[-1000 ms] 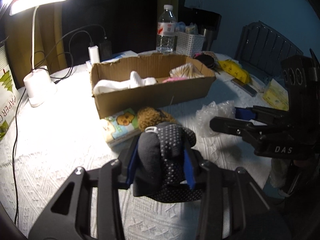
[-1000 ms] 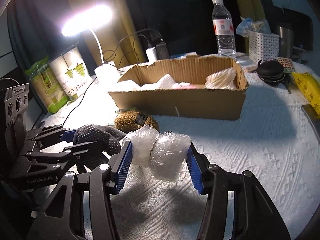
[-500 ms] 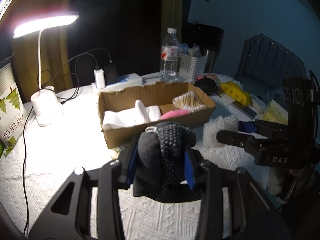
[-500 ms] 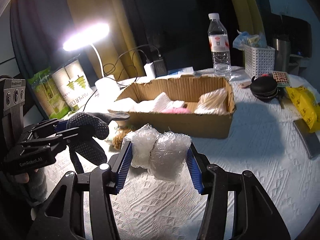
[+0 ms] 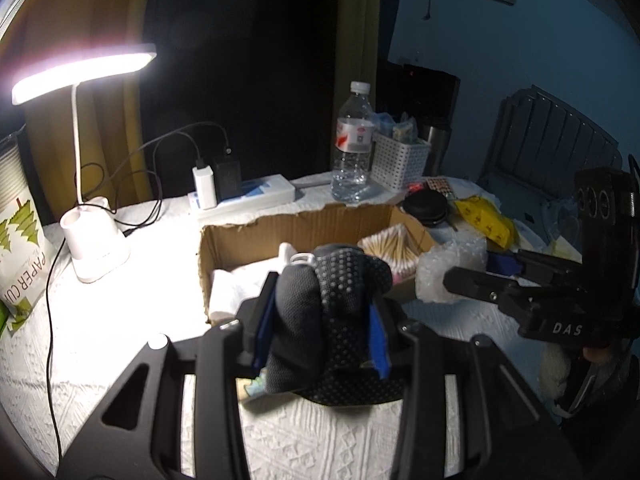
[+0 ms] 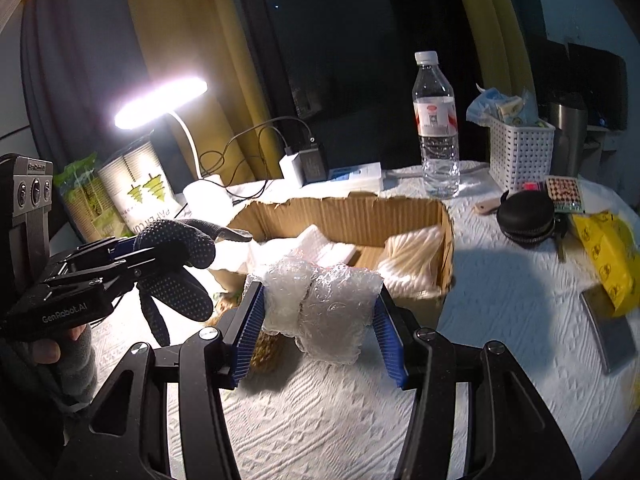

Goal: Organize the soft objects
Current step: 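Carry the grey glove and bubble wrap over the box with both tools, then release the bubble wrap into the box with the right tool while the left tool drops the glove in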

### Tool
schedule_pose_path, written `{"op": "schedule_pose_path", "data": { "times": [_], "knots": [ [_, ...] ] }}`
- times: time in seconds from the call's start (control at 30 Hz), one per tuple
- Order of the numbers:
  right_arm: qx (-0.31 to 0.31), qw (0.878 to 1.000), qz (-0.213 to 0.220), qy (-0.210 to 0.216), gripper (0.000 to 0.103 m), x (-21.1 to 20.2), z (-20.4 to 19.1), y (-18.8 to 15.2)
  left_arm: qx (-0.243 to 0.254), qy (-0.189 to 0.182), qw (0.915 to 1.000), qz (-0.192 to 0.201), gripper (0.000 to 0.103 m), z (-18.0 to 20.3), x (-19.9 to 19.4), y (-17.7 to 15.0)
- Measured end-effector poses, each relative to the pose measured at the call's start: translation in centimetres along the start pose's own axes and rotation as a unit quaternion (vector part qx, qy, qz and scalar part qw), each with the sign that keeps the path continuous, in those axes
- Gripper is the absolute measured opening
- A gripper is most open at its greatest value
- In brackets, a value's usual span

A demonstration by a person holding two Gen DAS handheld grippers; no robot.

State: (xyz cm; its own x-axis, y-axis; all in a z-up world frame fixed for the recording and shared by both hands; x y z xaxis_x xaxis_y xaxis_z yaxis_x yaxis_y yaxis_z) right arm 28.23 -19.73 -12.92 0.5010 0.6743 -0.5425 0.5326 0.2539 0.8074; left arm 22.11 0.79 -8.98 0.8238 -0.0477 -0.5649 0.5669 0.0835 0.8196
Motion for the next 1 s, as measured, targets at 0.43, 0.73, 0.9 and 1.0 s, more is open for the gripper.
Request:
{"op": "schedule_pose_path", "data": {
  "times": [0.43, 0.73, 0.9, 1.0],
  "knots": [
    [-0.004, 1.000, 0.013, 0.003, 0.056, 1.5, 2.0, 2.9, -0.011, 0.004, 0.9998, 0.018, 0.041, 0.0, 3.3, 2.6],
    [0.001, 1.000, 0.015, 0.008, 0.056, 3.3, 3.4, 4.3, -0.017, 0.006, 0.9997, 0.017, 0.041, -0.2, 6.1, 3.4],
    [0.007, 1.000, 0.009, 0.009, 0.056, 4.6, 4.1, 4.8, -0.027, 0.007, 0.9996, -0.001, 0.041, -0.7, 8.6, 3.1],
    [0.009, 1.000, 0.005, 0.007, 0.056, 5.6, 4.5, 4.9, -0.031, 0.004, 0.9993, -0.020, 0.042, -0.8, 10.2, 2.8]
  ]
}}
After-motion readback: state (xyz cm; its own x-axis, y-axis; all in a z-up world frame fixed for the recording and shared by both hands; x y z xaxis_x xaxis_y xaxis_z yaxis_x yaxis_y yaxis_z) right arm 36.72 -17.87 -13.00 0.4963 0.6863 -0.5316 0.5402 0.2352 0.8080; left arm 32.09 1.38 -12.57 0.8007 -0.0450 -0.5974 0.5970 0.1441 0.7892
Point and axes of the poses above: each gripper's, at about its wrist camera, not at the fingertips, and x roughly the way its jaws point, z to its right, y to its top, the point moved 3 cm from there along x, roughly the way its jaws point, and after that the axes turned 4 degrees about y, right-handed, at the moved point
